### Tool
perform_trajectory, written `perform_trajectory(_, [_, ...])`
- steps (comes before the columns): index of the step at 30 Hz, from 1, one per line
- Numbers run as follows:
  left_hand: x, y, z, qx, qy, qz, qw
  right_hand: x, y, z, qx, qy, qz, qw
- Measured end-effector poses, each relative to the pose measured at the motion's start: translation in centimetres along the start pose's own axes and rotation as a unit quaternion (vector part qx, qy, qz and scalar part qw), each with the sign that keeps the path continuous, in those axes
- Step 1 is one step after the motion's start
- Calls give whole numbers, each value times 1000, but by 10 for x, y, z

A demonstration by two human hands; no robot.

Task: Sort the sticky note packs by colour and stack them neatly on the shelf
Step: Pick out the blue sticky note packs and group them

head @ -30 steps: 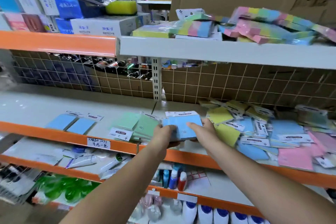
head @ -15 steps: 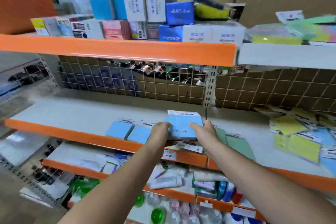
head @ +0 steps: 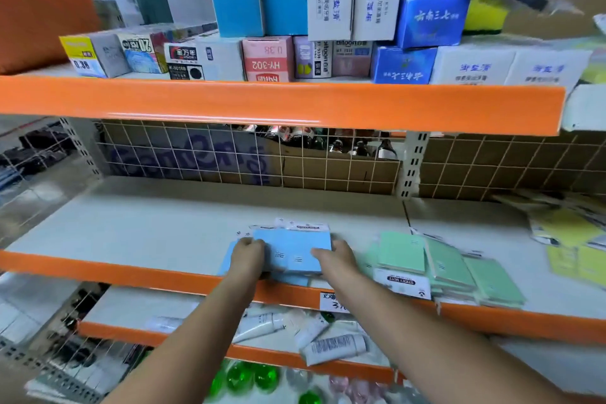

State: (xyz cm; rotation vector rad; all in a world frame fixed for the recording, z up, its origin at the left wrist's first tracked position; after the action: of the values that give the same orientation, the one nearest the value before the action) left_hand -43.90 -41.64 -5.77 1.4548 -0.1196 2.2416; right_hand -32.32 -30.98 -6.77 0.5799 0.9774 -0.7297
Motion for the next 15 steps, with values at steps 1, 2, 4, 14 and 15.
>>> perform_trajectory(1, [-1, 4, -7, 6, -1, -12, 1000, 0, -4, -2, 0, -3, -4, 1000])
perform_trajectory(2, [-2, 7, -12, 9, -7, -24, 1000, -1, -8, -4, 2, -6, -6, 1000])
perform_trajectory(4, [-2, 15, -20, 14, -22, -46, 999, -2, -15, -7, 3, -7, -6, 1000])
perform_trajectory(14, [-9, 31, -46, 28, -53, -158, 986, 10, -40, -27, 36, -17, 72, 997])
perform_trajectory(15, [-10, 32, -48, 30, -52, -176, 982, 10, -40, -28, 42, -13, 79, 996])
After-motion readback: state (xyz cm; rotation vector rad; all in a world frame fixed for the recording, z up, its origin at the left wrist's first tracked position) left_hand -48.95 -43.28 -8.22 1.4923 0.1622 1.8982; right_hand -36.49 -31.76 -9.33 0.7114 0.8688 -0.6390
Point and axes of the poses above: each hand's wrist, its own z-axis away from the middle knuckle, its own y-axis out of the back of the hand, x = y × z, the point moved 2 cm from there along -z, towards the middle knuckle, and after that the axes turned 1 degree about -y, right-handed, at the moved point
